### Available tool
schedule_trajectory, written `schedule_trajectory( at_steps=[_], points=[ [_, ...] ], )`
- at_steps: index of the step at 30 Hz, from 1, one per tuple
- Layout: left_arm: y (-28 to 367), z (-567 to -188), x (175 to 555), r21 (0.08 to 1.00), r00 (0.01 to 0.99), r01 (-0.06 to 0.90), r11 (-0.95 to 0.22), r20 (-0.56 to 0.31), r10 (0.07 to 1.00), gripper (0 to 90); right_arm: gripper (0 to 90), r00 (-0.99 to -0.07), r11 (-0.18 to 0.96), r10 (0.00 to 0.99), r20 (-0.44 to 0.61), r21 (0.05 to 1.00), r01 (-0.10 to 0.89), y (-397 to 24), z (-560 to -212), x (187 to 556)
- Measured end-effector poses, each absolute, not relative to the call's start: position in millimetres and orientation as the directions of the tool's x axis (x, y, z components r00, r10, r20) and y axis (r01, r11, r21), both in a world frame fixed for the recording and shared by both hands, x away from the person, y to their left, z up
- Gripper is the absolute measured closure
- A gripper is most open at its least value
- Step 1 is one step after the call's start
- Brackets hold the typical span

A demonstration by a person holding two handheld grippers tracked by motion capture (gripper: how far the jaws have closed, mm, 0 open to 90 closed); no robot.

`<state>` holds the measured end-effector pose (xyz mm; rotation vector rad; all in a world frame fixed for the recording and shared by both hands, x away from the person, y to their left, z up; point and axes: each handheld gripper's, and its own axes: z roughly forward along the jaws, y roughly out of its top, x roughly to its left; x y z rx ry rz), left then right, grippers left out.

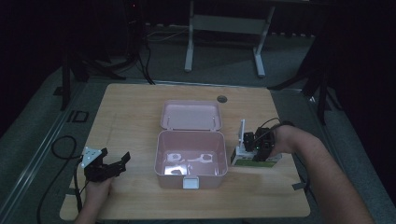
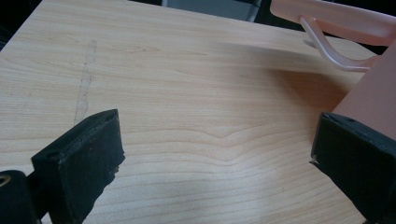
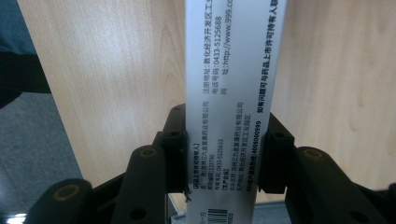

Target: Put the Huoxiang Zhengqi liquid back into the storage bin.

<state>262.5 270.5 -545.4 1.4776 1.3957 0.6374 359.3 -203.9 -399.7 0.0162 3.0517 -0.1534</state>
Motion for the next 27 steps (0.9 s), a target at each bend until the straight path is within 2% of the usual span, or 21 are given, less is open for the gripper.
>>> schedule_trajectory(
  at_steps=[8, 12, 19, 27],
  points=[
    [270.2, -545.3, 262.3, 0.889, 0.205, 0.441, 0.126, -0.236, 0.950, 2.6, 61.9, -0.995, 0.995, 0.027, -0.095, -0.089, 0.035, -201.6, -371.9, 352.1],
    [269.3, -545.8, 262.9, 0.888, 0.201, 0.442, 0.126, -0.235, 0.951, 2.6, 61.9, -0.993, 0.993, 0.071, -0.097, -0.082, 0.079, -198.9, -351.8, 347.4],
    [269.2, -545.9, 262.9, 0.888, 0.198, 0.442, 0.127, -0.234, 0.952, 2.6, 61.9, -0.992, 0.995, 0.077, -0.104, -0.058, 0.084, -192.6, -329.8, 338.4],
    [269.4, -545.7, 263.0, 0.888, 0.198, 0.443, 0.125, -0.233, 0.952, 2.6, 61.9, -0.987, 0.990, 0.122, -0.107, -0.062, 0.129, -184.7, -316.8, 331.6]
  ],
)
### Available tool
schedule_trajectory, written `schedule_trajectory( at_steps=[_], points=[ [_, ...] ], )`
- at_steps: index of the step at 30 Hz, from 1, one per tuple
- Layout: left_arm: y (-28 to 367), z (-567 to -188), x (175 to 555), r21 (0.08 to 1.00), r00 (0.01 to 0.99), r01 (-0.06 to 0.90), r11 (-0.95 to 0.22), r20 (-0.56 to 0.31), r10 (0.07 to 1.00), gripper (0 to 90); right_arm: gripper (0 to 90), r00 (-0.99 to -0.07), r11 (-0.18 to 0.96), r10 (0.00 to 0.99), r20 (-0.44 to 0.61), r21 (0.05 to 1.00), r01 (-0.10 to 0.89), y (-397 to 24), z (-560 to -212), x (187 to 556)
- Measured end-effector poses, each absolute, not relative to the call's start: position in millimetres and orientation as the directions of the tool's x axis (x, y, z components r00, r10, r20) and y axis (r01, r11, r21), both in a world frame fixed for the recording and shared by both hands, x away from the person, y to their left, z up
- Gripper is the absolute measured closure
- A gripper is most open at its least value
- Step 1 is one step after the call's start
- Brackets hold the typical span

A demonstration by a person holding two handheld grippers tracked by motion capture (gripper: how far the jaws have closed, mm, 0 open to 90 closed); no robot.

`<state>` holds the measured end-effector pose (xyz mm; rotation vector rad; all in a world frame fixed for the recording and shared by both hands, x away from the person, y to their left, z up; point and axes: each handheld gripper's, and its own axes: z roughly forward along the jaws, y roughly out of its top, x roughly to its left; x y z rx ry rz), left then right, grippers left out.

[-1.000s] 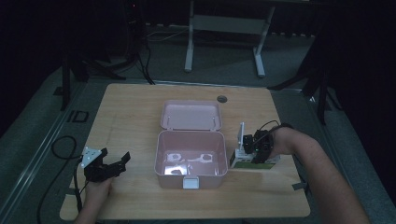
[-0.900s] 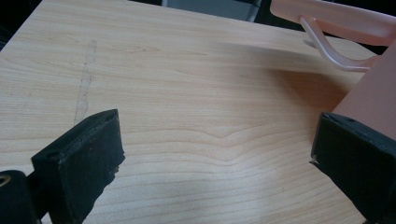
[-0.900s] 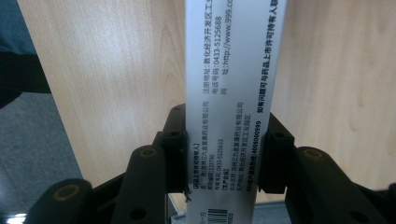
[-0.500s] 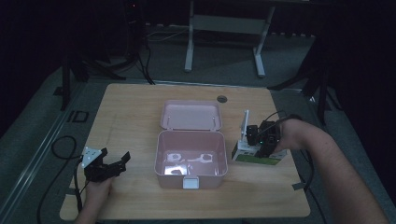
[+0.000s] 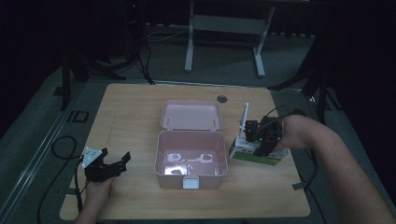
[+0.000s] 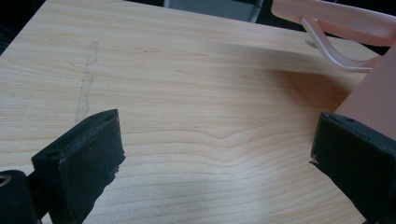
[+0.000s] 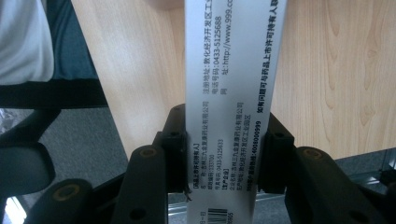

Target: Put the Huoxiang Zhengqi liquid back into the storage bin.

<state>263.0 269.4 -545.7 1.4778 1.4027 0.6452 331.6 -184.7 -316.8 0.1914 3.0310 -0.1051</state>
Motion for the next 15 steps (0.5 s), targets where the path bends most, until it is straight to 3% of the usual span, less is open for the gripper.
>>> schedule_trajectory(
  at_steps=[15],
  points=[
    [270.6, -545.8, 263.4, 0.887, 0.195, 0.443, 0.129, -0.235, 0.952, 2.7, 61.8, -0.991, 0.995, 0.068, -0.112, -0.059, 0.075, -154.4, -300.7, 324.4]
  ],
)
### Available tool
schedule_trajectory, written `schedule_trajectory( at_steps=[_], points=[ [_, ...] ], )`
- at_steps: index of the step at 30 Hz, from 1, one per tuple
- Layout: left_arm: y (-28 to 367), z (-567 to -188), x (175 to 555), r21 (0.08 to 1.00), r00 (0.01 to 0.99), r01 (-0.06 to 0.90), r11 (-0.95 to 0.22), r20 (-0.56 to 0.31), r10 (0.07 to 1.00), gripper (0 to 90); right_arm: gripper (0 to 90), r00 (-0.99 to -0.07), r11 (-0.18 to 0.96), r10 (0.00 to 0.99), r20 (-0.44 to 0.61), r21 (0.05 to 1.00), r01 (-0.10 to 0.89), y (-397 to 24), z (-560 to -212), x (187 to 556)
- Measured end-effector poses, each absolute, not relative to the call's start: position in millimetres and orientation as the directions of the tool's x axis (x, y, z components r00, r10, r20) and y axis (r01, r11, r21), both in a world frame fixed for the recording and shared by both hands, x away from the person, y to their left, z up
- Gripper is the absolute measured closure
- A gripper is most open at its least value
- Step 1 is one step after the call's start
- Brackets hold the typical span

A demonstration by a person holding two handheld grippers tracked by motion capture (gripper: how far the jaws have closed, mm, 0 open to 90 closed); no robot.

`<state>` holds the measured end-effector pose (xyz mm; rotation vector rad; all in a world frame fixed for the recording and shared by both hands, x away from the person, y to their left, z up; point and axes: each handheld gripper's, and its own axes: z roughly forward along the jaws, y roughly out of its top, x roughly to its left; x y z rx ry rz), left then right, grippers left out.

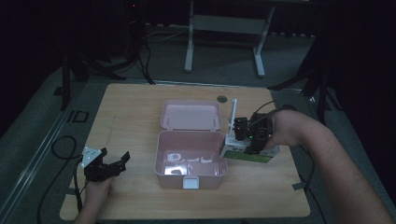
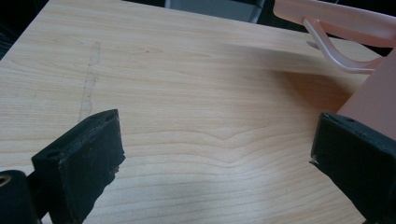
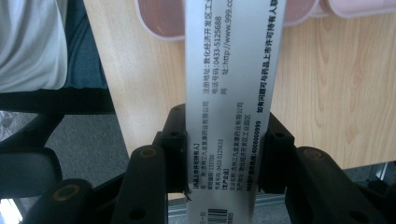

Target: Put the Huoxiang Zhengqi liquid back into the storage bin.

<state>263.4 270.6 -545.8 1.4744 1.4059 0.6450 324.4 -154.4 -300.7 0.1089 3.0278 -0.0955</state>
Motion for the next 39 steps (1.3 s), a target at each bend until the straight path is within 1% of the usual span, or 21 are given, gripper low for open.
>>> schedule_trajectory(
  at_steps=[10, 15, 18, 22, 29, 34, 39],
  points=[
    [270.3, -545.8, 263.3, 0.889, 0.198, 0.442, 0.120, -0.227, 0.953, 2.7, 61.8, -0.993, 0.998, -0.015, -0.117, -0.060, -0.008, -115.9, -302.5, 320.4],
    [270.2, -546.3, 263.8, 0.887, 0.198, 0.446, 0.121, -0.229, 0.953, 2.6, 61.8, -0.992, 0.998, -0.038, -0.119, -0.060, -0.031, -102.0, -304.3, 319.9],
    [269.9, -546.3, 263.9, 0.887, 0.201, 0.445, 0.118, -0.228, 0.953, 2.7, 61.8, -0.992, 0.996, -0.039, -0.123, -0.079, -0.030, -96.6, -307.1, 319.5],
    [270.5, -546.3, 264.1, 0.886, 0.199, 0.448, 0.119, -0.229, 0.953, 2.7, 61.8, -0.992, 0.996, -0.050, -0.119, -0.079, -0.041, -90.7, -308.9, 317.4],
    [270.2, -543.6, 262.7, 0.894, 0.212, 0.433, 0.117, -0.227, 0.951, 2.7, 61.8, -0.993, 0.999, -0.034, -0.114, -0.045, -0.029, -78.0, -313.9, 315.4],
    [270.9, -544.6, 263.8, 0.889, 0.214, 0.441, 0.119, -0.233, 0.949, 2.7, 61.8, -0.990, 0.998, -0.055, -0.128, -0.028, -0.052, -70.6, -318.0, 311.2],
    [270.7, -543.6, 262.7, 0.892, 0.212, 0.436, 0.118, -0.229, 0.950, 2.7, 61.8, -0.989, 0.997, -0.072, -0.129, -0.035, -0.068, -62.8, -320.4, 309.2]
  ],
)
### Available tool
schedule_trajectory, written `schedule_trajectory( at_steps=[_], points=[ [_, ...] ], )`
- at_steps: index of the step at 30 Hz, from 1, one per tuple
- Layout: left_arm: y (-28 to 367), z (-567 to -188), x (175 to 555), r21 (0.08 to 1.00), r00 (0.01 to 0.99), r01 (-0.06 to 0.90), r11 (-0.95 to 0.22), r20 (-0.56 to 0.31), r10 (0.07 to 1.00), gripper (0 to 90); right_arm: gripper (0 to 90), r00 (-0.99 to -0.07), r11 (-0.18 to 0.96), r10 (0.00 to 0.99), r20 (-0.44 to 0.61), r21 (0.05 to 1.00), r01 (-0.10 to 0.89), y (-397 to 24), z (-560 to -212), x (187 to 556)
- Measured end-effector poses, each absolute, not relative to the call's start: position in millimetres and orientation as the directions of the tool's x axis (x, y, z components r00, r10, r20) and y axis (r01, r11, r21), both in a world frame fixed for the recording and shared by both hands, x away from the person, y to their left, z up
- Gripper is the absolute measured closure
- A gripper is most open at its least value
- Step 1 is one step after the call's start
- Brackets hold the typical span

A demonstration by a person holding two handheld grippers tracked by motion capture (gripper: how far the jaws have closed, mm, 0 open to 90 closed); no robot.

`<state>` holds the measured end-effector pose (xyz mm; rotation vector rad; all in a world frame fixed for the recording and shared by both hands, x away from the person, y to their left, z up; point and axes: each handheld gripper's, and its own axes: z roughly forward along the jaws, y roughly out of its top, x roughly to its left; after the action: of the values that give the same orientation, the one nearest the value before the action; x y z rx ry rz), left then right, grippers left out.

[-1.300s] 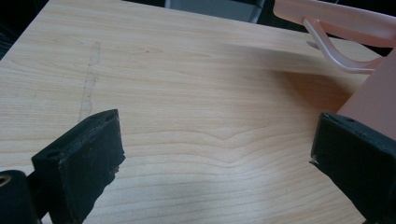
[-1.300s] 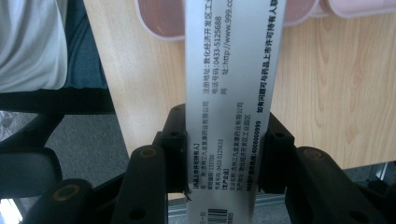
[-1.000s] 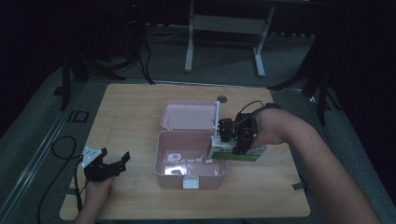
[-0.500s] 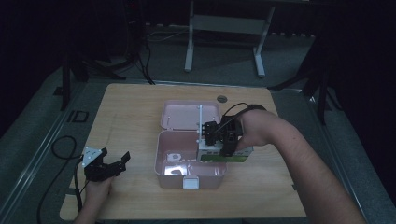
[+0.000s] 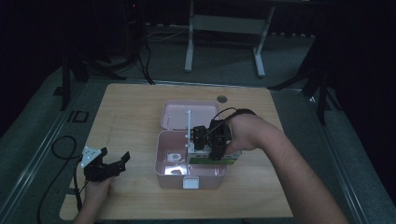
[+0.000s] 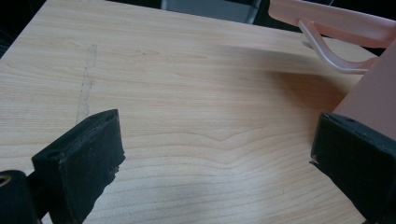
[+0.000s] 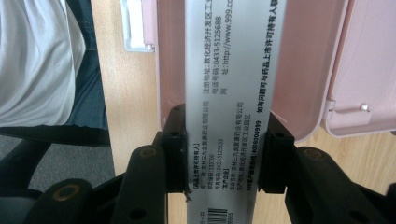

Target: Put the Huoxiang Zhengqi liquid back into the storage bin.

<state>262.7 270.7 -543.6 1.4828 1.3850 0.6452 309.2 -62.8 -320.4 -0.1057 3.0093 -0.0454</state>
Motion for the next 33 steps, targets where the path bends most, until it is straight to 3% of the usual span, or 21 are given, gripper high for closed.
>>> schedule_trajectory(
  at_steps=[26, 33],
  points=[
    [270.7, -543.3, 262.1, 0.893, 0.211, 0.434, 0.116, -0.226, 0.951, 2.7, 61.8, -0.986, 0.990, -0.116, -0.118, -0.089, -0.106, -33.2, -339.6, 309.4],
    [272.0, -543.2, 262.3, 0.893, 0.204, 0.434, 0.121, -0.228, 0.952, 2.7, 61.8, -0.988, 0.993, -0.108, -0.112, -0.052, -0.103, -34.0, -344.2, 311.4]
  ],
)
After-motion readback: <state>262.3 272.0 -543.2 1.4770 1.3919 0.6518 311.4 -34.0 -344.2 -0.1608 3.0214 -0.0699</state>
